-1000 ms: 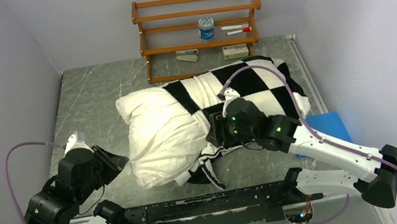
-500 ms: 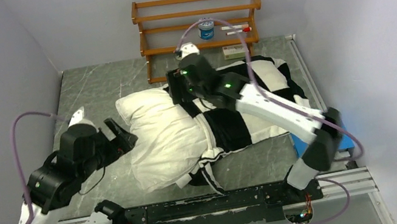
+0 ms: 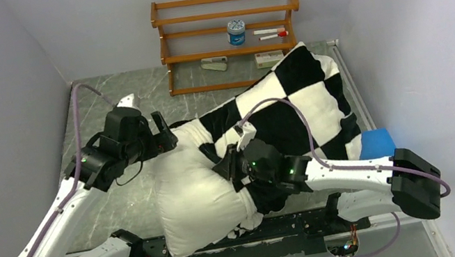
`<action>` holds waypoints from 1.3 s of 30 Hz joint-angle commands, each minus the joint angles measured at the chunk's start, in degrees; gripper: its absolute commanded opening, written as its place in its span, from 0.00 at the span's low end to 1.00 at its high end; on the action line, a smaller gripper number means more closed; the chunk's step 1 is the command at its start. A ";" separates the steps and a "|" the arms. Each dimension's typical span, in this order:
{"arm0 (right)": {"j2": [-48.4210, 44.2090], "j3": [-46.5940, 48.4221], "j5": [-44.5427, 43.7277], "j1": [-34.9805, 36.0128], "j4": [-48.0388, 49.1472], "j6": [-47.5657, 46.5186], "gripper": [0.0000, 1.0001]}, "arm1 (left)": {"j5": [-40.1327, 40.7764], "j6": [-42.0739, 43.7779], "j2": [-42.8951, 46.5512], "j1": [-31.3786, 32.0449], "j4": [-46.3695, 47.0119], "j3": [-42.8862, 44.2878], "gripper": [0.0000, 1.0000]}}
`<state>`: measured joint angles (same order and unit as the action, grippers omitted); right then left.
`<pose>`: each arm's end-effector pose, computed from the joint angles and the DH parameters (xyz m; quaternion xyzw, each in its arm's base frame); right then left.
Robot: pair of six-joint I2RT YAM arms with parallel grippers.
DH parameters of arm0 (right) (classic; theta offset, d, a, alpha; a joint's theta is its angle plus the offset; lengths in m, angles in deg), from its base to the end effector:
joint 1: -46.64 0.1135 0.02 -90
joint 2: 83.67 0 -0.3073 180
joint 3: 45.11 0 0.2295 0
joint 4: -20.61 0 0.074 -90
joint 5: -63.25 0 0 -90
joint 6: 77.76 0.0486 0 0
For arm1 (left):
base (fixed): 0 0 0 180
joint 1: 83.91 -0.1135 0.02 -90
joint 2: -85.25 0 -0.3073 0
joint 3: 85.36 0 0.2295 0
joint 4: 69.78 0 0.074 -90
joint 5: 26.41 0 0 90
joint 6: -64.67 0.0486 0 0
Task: Remove the pillowcase from the pillow
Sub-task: Remove the pillow from the pillowcase.
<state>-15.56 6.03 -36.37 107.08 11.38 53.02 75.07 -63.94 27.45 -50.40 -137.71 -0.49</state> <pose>0.1227 0.1998 0.2778 -0.1008 0.8411 0.3618 0.3892 0.1326 -0.0762 0.3984 -0.0818 0.9021 -0.1700 0.3880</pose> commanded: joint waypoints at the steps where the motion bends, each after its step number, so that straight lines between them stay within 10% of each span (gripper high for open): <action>1: 4.63 -11.95 11.88 4.70 -10.36 10.57 0.22 | -4.94 1.37 -0.82 -0.43 10.88 -7.66 0.98; 6: 3.82 -5.94 5.17 4.77 -18.76 5.16 0.24 | -11.34 2.13 -2.82 -0.38 14.81 -16.01 0.94; 12: -1.69 6.82 -0.65 4.73 -31.29 -2.61 0.39 | -14.20 2.16 2.61 -0.39 16.06 -23.71 0.07; 19: -3.60 28.57 -5.51 3.71 -36.86 -13.64 0.70 | -21.43 1.44 12.04 -0.21 19.19 -29.92 0.05; 31: 26.15 53.82 5.69 -3.14 -43.39 -22.18 0.73 | -25.25 3.26 20.67 -0.12 13.18 -28.77 0.05; 39: 28.94 57.15 -14.71 -11.74 -46.63 -21.62 0.00 | -22.08 0.72 22.85 -0.08 8.84 -29.50 0.05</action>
<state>15.83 62.42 -40.75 103.04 -31.41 31.97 56.54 -62.62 48.37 -50.90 -118.01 -29.04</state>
